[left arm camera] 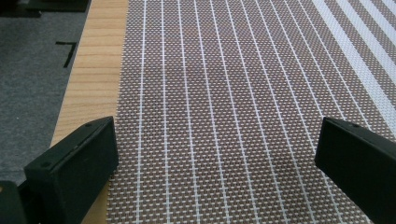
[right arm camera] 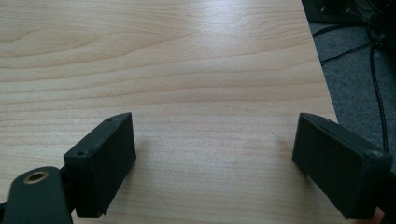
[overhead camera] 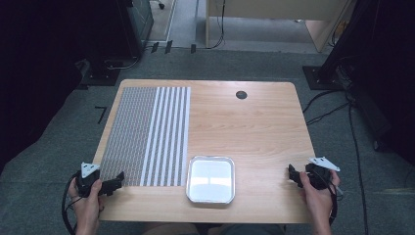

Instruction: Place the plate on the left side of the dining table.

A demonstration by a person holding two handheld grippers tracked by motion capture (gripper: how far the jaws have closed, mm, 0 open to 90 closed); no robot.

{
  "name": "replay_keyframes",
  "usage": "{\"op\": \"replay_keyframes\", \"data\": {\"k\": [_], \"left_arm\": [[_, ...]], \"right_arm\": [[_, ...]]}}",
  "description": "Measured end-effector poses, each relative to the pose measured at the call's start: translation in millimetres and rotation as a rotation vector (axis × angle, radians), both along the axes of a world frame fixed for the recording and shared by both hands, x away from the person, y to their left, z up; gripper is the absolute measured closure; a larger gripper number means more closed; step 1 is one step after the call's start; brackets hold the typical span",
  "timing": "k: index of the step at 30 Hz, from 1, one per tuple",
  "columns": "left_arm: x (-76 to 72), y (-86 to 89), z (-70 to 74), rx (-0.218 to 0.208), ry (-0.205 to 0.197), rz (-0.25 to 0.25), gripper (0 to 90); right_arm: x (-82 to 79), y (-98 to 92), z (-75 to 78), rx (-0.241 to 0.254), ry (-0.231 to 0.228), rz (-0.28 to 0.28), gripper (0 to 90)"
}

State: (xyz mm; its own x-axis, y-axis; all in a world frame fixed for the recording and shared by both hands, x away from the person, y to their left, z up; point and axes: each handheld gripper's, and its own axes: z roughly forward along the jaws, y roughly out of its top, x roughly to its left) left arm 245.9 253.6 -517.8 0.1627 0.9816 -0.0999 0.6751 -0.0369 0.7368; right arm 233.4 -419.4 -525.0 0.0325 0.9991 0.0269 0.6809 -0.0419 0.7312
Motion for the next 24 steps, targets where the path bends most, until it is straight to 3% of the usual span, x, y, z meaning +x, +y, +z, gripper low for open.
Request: {"op": "replay_keyframes", "data": {"k": [6,9,13,22,24], "left_arm": [[-0.9,2.3,-0.1,-0.027,-0.003,-0.009,0.0],[-0.5,-4.7,-0.4,0.022,0.007,0.007,0.0],[-0.3,-6.8,-0.5,0.037,0.010,0.007,0.0],[-0.2,-3.8,-0.3,0.019,0.008,-0.006,0.0],[-0.3,-2.2,-0.2,-0.001,0.004,-0.002,0.0]], "right_arm": [[-0.4,0.6,-0.3,-0.002,-0.001,-0.005,13.1],[-0.6,1.1,-0.3,-0.002,-0.001,-0.013,12.8],[-0.4,0.9,-0.3,-0.001,0.000,-0.012,12.5],[-0.7,1.8,-0.2,0.000,0.003,-0.027,11.9],[-0.3,1.9,-0.1,0.002,0.003,-0.035,11.9]]}}
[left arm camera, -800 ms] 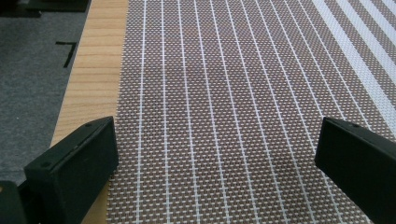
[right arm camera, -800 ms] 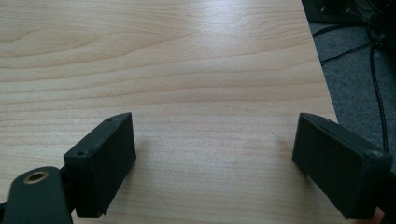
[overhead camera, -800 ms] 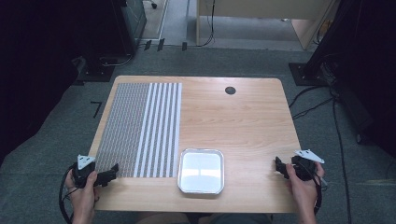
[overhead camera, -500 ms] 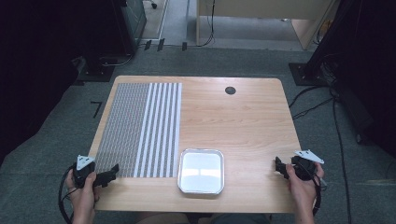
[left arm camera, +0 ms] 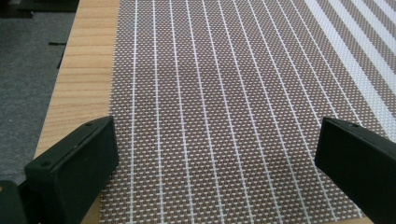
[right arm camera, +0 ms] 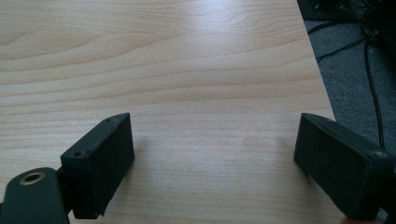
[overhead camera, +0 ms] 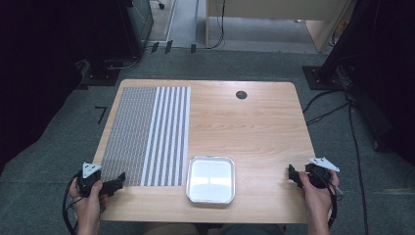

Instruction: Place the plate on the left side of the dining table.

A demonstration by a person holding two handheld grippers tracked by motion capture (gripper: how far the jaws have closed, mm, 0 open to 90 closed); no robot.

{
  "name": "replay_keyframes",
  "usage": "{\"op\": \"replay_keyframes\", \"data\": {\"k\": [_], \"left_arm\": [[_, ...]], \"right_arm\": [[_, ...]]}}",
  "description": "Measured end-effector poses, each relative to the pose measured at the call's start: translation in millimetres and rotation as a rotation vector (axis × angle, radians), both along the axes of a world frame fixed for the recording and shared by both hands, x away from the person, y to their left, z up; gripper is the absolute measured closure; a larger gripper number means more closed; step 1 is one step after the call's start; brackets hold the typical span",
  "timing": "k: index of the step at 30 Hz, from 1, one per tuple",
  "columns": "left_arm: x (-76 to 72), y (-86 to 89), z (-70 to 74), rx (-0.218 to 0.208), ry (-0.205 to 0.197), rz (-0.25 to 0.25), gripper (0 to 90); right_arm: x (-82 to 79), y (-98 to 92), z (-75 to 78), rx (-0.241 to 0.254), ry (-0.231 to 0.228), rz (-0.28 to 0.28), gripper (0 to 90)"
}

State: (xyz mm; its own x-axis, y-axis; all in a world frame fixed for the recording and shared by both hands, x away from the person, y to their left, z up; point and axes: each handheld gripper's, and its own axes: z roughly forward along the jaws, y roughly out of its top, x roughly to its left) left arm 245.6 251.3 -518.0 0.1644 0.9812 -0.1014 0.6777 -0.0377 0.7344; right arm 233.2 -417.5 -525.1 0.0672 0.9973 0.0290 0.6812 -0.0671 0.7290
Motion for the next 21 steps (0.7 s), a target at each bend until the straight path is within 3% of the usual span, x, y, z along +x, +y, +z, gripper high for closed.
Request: {"op": "replay_keyframes", "data": {"k": [3,9,12,18,21], "left_arm": [[-0.4,4.5,0.6,-0.049,-0.008,0.005,0.0],[-1.2,3.4,2.6,-0.034,-0.005,0.016,0.0],[-1.0,4.3,7.3,-0.083,-0.023,0.029,0.0],[-0.8,-3.0,16.7,-0.060,-0.035,0.006,0.0],[-2.2,-6.5,23.7,-0.080,-0.051,-0.008,0.0]], "right_arm": [[0.2,0.3,0.0,0.000,-0.001,-0.006,11.9],[-0.1,-0.2,0.4,0.009,-0.010,-0.029,14.4],[-2.3,-6.5,2.3,0.094,-0.036,-0.072,14.5],[-4.2,-6.0,10.8,0.087,-0.058,-0.081,14.5],[-4.2,-3.8,12.8,0.091,-0.063,-0.073,14.4]]}}
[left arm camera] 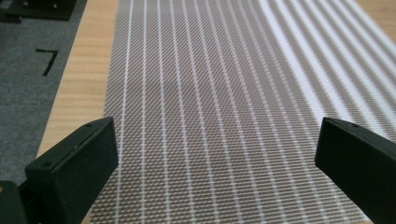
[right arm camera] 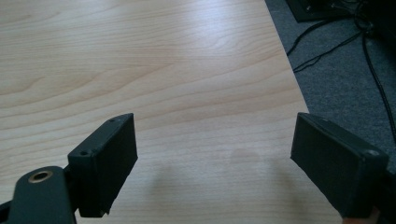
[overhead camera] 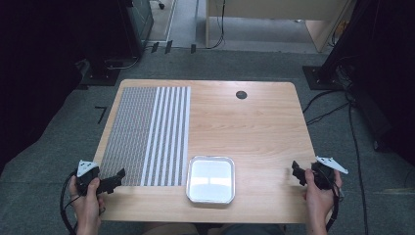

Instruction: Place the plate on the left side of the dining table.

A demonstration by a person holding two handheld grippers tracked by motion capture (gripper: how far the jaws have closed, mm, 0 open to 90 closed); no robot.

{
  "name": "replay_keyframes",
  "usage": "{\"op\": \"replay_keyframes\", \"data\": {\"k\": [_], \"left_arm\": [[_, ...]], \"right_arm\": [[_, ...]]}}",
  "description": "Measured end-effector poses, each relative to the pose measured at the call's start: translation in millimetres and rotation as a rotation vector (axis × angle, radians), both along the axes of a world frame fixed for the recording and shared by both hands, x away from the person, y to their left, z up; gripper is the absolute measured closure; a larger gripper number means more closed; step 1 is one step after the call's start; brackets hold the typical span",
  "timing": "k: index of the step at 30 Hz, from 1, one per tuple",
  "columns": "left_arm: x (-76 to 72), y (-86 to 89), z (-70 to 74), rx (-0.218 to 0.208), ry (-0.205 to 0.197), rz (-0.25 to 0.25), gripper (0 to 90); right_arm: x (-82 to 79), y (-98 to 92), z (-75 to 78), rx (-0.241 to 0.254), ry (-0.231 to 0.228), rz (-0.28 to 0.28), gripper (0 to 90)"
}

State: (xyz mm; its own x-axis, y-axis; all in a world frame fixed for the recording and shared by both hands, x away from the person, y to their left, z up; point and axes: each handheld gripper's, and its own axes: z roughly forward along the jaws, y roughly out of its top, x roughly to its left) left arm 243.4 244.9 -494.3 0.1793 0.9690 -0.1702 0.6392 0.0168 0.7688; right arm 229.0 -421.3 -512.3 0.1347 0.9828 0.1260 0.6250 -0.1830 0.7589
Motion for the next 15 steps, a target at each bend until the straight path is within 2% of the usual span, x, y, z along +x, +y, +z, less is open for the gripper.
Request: {"op": "replay_keyframes", "data": {"k": [2,3,4,8,11,15], "left_arm": [[-0.9,-3.3,4.2,-0.020,-0.013,-0.008,0.0],[-1.2,-5.5,6.0,-0.021,-0.018,-0.015,0.0],[-1.4,-8.0,7.4,-0.017,-0.021,-0.020,0.0],[-1.7,-19.0,10.9,-0.032,-0.032,-0.046,0.0],[-0.7,-29.3,12.0,-0.022,-0.034,-0.068,0.0],[0.5,-41.2,13.7,-0.033,-0.033,-0.095,0.0]], "right_arm": [[0.2,2.5,2.2,0.005,-0.007,0.010,14.4],[0.0,3.8,3.7,0.010,-0.018,0.017,14.3],[-0.5,5.9,7.1,0.020,-0.050,0.030,14.3],[-1.1,8.7,11.2,0.032,-0.076,0.042,14.3],[-0.9,12.6,13.5,0.026,-0.071,0.048,14.2],[-0.5,18.8,15.9,0.026,-0.063,0.060,14.2]]}}
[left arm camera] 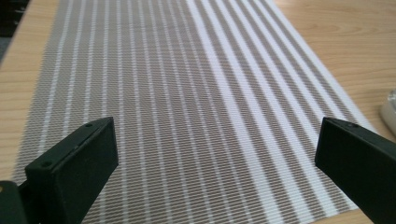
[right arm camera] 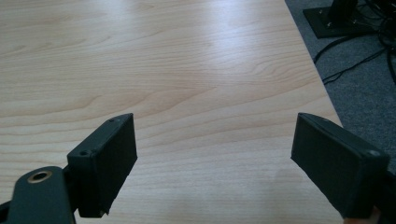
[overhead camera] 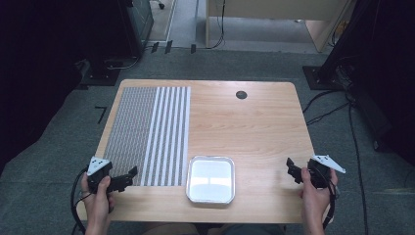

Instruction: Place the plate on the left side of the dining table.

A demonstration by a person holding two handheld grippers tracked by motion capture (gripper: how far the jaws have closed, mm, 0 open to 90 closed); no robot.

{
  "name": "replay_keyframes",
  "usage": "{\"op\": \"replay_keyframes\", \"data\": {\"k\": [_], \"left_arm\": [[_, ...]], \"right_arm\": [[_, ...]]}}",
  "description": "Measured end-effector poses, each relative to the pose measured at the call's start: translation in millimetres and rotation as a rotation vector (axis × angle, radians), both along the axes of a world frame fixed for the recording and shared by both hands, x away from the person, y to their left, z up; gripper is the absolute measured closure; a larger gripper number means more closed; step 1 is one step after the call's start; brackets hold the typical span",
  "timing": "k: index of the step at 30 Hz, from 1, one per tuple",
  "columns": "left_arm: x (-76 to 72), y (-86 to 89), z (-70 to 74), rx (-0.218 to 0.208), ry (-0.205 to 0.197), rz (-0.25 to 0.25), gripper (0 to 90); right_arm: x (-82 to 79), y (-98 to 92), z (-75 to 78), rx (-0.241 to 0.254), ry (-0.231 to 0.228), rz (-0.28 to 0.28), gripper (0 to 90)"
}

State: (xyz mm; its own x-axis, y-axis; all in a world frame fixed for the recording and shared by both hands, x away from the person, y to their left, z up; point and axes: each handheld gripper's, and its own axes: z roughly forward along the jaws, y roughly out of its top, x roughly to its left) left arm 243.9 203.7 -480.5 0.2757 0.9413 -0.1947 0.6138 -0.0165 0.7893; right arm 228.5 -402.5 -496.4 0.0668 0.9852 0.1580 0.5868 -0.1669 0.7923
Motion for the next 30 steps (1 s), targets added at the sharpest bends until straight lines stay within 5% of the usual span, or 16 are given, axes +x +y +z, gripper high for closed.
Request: {"op": "replay_keyframes", "data": {"k": [16,30], "left_arm": [[-1.1,-53.4,3.6,-0.028,-0.005,-0.154,0.0],[-1.8,-77.2,2.0,-0.076,0.016,-0.145,0.0]], "right_arm": [[0.7,23.8,6.7,-0.017,0.005,0.057,14.3],[-1.1,40.6,13.3,0.029,-0.021,0.109,14.7]]}}
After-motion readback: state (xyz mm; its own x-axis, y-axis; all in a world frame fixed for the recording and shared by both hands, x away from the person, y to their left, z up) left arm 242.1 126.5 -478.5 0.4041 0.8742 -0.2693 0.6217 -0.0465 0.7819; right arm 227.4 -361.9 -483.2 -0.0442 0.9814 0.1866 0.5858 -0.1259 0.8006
